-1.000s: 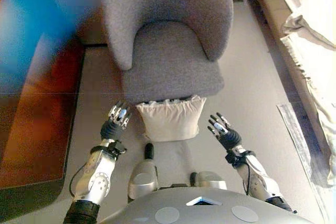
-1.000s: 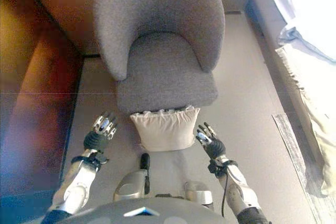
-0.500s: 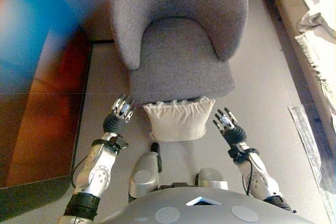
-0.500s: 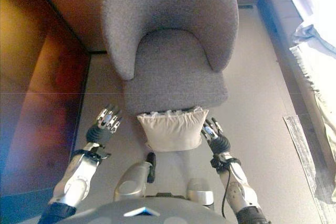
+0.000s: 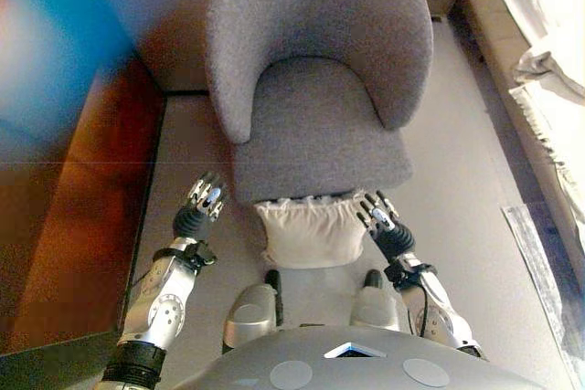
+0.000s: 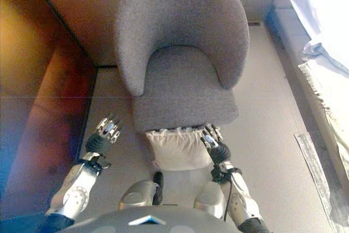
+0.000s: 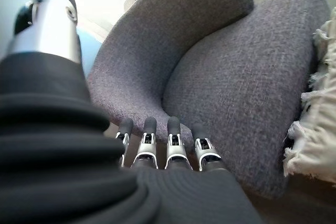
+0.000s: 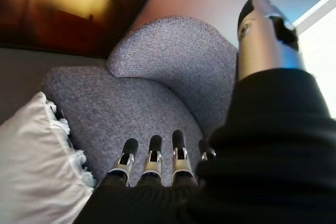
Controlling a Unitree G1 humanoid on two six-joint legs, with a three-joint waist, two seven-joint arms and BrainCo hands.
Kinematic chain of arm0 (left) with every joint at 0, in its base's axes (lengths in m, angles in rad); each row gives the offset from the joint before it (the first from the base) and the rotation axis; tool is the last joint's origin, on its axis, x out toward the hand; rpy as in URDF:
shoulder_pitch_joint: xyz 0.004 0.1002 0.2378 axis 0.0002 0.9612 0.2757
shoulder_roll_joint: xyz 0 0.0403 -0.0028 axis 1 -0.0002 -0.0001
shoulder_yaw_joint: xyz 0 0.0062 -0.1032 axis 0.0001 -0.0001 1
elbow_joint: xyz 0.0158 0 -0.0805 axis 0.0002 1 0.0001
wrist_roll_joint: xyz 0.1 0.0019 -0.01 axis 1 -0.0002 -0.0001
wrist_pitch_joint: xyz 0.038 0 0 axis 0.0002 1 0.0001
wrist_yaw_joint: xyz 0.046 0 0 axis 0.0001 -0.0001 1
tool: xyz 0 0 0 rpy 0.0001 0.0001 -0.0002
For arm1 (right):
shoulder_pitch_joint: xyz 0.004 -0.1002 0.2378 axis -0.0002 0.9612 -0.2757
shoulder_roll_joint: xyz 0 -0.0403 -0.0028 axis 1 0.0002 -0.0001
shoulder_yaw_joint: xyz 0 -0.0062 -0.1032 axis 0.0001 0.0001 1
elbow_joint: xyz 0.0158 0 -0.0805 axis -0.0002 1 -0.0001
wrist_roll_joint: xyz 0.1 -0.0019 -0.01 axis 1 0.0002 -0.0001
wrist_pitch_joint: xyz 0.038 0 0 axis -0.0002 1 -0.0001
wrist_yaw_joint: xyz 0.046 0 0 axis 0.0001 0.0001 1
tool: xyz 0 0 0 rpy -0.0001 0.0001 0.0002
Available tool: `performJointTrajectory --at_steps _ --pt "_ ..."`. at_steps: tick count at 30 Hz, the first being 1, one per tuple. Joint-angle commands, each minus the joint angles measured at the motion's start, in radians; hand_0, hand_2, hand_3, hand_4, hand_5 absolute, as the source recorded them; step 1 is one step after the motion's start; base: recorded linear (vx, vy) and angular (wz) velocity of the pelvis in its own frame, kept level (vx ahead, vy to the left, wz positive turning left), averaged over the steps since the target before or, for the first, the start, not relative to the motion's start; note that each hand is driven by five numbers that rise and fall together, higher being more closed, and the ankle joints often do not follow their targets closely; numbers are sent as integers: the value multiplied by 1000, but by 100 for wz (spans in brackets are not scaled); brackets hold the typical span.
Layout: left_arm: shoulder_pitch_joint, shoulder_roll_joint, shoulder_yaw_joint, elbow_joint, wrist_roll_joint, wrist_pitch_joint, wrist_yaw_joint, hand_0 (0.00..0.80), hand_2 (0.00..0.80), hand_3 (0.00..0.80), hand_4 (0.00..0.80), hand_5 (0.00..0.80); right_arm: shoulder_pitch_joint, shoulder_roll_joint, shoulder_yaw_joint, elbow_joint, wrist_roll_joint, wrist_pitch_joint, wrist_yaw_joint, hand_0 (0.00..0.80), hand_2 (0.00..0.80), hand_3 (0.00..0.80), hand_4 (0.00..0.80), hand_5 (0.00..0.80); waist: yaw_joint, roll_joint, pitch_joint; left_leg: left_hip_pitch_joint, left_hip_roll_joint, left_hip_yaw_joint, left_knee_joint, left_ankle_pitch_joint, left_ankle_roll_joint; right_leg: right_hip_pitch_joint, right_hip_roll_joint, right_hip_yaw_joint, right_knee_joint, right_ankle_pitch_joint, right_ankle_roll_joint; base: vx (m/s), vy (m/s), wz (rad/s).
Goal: Pick up the cushion and take it to the sofa
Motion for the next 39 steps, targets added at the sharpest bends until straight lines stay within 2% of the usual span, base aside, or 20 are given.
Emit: performJointTrajectory --at_steps 1,4,9,13,17,19,21,24,25,28,30,35,39 --pt "11 21 44 -92 31 -50 -7 0 0 0 0 0 -46 -41 -4 -60 3 28 37 0 0 0 0 0 -7 7 7 55 91 10 -11 -64 -9 1 34 35 10 41 21 137 -199 43" --pt "17 13 54 -99 10 -49 -19 0 0 0 0 0 -38 -65 0 -78 -4 38 56 0 0 0 0 0 -13 7 -12 76 153 21 -43 -26 -32 24 81 24 20 -12 9 126 -210 16" --pt "17 -2 55 -123 -2 -36 -17 0 0 0 0 0 -54 -87 -12 -74 -1 22 45 0 0 0 0 0 -14 14 -29 93 209 25 -52 11 -62 53 136 -17 31 -55 -49 70 -168 13" --pt "-1 -8 46 -118 -11 -15 -20 0 0 0 0 0 -73 -101 -18 -87 -63 -2 28 0 0 0 0 0 -20 27 -35 74 206 40 -6 27 -72 67 152 -48 33 -70 -74 7 -56 39" --pt "-44 -15 6 -78 -5 16 -21 0 0 0 0 0 -112 -122 -3 -70 -239 -59 -53 0 0 0 0 0 -16 57 -36 79 172 15 -115 62 -76 61 153 -66 59 -89 -63 -10 104 28" --pt "-92 -13 -5 -29 4 31 -25 0 0 0 0 0 -142 -130 -3 -69 -254 -55 -82 0 0 0 0 0 -27 59 -35 87 172 40 -115 60 -75 62 141 -75 62 -85 -54 -29 71 17" --pt "-118 -11 -9 -16 -25 59 -67 0 0 0 0 0 -146 -124 -14 -75 -167 -37 -72 0 0 0 0 0 -31 58 -41 103 162 53 -132 59 -72 72 127 -90 51 -69 -39 5 67 6" --pt "-133 -27 -7 -8 -169 125 -183 0 0 0 0 0 -144 -81 -34 -58 23 14 40 0 0 0 0 0 -33 55 -48 126 147 68 -147 52 -61 95 108 -98 15 -41 -21 52 60 4" --pt "-138 -51 -14 4 -276 172 -255 0 0 0 0 0 -153 -43 -35 -19 159 50 132 0 0 0 0 0 -31 55 -52 135 142 80 -159 48 -56 103 100 -102 -6 -29 -14 49 65 0" --pt "-164 -113 -64 10 -520 252 -367 0 0 0 0 0 -203 46 -35 46 388 108 283 0 0 0 0 0 -24 57 -54 140 133 101 -187 48 -51 105 82 -123 -47 4 2 -17 66 -7" --pt "-179 -151 -70 24 -633 296 -433 0 0 0 0 0 -223 80 -33 34 520 153 359 0 0 0 0 0 -20 59 -52 131 129 113 -199 47 -45 90 77 -129 -58 14 7 -91 40 -11" --pt "-178 -214 -71 12 -758 338 -513 0 0 0 0 0 -225 140 -43 -31 705 220 460 0 0 0 0 0 -21 55 -55 113 131 133 -196 42 -35 72 82 -112 -58 8 7 -49 9 -8" --pt "-133 -221 -62 4 -741 353 -577 0 0 0 0 0 -183 142 -56 -71 726 238 497 0 0 0 0 0 -22 51 -72 122 134 140 -198 39 -33 95 90 -102 -73 -3 3 41 -9 -6"
